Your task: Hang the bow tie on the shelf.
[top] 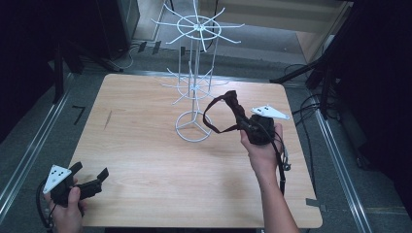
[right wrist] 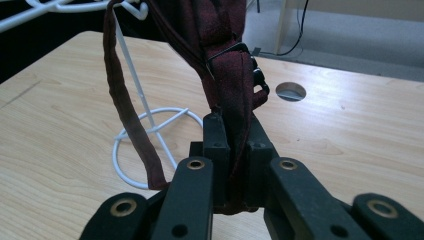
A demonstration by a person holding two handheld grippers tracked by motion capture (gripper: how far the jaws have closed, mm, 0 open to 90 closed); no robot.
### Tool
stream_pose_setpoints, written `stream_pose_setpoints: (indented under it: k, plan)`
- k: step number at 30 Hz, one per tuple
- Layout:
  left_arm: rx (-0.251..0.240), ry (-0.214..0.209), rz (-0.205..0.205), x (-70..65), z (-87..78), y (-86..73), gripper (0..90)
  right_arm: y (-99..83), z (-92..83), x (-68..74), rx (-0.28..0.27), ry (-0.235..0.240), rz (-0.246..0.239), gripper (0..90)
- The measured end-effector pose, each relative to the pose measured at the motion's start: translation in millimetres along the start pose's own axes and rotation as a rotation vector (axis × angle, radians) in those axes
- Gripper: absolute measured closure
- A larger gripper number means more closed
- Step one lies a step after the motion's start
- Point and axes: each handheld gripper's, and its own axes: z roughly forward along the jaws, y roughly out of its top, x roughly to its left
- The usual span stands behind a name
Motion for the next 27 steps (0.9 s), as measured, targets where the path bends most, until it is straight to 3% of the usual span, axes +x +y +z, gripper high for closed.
stream_pose_setpoints:
  k: [21, 27]
  plan:
    - [-0.004, -0.002, -0.003, 0.2, 0.2, 0.0, 0.0, -21.4, 49.3, 15.0, 0.094, -0.013, -0.008, 84.6]
    - [-0.004, -0.002, -0.002, 0.1, 0.2, 0.0, 0.0, -32.5, 61.7, 20.5, 0.110, 0.033, 0.010, 74.1]
